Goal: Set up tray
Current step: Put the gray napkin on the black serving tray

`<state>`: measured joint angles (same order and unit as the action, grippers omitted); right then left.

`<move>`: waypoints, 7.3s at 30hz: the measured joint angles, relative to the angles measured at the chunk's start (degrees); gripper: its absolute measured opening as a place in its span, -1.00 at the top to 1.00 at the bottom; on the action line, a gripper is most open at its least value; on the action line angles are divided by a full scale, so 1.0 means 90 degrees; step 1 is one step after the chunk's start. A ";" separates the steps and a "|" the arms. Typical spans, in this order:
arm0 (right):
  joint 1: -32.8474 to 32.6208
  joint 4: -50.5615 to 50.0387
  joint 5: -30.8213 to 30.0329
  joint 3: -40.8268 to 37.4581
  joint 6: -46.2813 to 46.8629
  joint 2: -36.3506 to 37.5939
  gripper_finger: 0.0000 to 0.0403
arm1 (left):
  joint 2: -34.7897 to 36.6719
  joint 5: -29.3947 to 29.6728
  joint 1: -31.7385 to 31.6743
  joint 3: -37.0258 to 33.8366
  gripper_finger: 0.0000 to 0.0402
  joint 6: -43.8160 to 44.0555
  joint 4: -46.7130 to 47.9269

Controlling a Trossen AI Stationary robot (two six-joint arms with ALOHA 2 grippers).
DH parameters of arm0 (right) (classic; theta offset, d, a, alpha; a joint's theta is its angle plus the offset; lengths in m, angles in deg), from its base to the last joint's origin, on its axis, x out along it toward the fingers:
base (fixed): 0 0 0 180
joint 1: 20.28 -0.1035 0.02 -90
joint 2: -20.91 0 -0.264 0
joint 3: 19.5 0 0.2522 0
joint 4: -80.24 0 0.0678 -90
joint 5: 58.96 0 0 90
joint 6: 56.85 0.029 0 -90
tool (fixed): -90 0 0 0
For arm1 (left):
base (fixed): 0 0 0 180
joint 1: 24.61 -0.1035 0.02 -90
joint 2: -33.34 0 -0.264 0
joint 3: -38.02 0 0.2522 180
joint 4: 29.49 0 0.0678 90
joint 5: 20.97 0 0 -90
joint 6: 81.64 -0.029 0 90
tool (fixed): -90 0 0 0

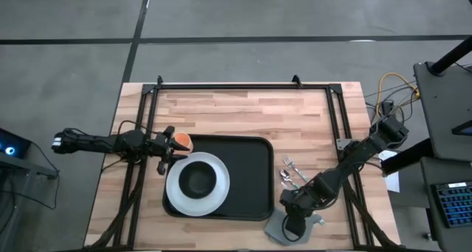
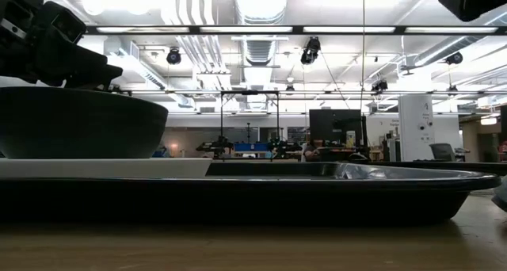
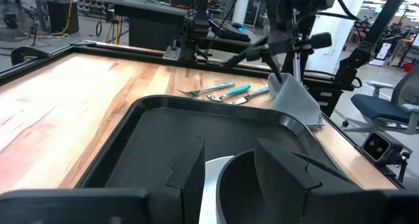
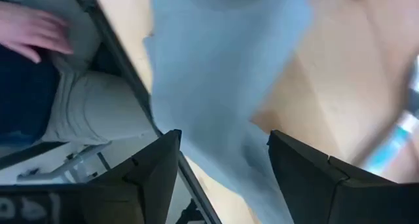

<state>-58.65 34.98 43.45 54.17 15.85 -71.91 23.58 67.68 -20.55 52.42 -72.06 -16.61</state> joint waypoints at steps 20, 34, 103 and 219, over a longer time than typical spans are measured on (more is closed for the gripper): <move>0.0002 0.0430 0.0962 0.0091 -0.0525 -0.0310 0.95 | 0.0002 0.0000 0.0000 0.0000 0.43 0.0000 -0.0001; 0.0382 0.0449 -0.0032 0.0778 -0.2423 -0.0301 0.96 | 0.0002 0.0000 0.0000 0.0000 0.43 0.0000 -0.0001; 0.2498 0.0521 -0.1536 0.0151 -0.1638 -0.0337 0.82 | 0.0002 0.0002 0.0000 0.0000 0.43 0.0000 -0.0001; 0.2635 -0.1468 -0.1060 0.3163 -0.7433 -0.3226 -0.26 | -0.0083 0.0001 0.0000 0.0000 0.43 0.0000 -0.0001</move>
<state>-34.93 21.77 33.91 82.64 -51.05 -100.95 22.83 67.69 -20.55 52.42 -72.06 -16.61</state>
